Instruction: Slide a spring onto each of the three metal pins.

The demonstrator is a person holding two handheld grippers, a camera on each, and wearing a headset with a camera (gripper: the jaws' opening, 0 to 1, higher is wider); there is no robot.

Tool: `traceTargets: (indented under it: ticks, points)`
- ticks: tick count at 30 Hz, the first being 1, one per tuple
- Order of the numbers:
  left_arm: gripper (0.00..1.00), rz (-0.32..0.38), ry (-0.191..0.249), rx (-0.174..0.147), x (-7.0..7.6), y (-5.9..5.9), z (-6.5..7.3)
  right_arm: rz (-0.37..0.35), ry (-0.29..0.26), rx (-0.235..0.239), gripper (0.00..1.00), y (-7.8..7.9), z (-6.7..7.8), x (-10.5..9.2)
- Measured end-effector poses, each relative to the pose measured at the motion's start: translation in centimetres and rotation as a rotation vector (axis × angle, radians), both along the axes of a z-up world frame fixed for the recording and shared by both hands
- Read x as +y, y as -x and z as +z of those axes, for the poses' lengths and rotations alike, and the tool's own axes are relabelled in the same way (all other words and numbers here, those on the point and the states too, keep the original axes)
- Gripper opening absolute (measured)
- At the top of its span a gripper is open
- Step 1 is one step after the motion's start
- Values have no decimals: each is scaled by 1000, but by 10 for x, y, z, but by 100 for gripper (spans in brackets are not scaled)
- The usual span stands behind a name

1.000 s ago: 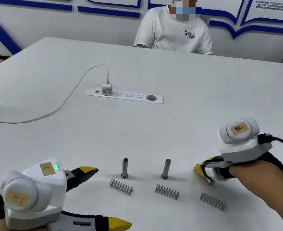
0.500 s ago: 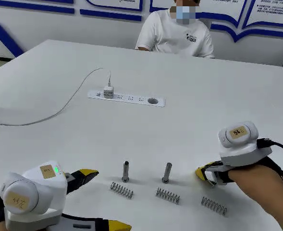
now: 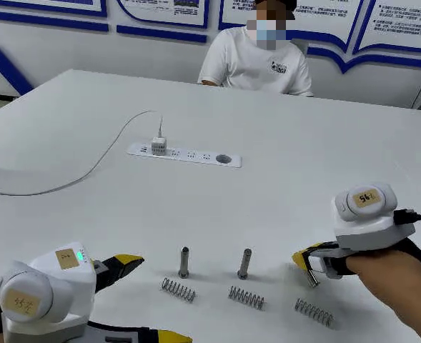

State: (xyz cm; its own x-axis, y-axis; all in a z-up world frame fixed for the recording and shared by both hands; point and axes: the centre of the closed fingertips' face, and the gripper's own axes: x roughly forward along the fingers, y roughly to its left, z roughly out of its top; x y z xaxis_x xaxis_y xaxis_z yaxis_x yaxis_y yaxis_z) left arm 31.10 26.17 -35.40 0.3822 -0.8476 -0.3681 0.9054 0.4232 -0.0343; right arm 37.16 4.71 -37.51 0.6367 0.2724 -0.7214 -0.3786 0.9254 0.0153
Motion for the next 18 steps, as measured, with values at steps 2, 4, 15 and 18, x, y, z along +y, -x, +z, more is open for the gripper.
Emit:
traceTargets:
  ticks: [2,4,15,18]
  points:
    - [88,-2,-1,-5,0,0,2,-2,-1,-10,9,2,4,0]
    - [88,-4,1,-9,0,0,4,-5,-8,-25,8,3,9,0]
    - [87,-15,1,-36,-2,-1,15,-24,-16,-52,8,17,17,-4]
    - [87,-18,1,-42,-2,-1,17,-31,-19,-61,8,21,20,-7]
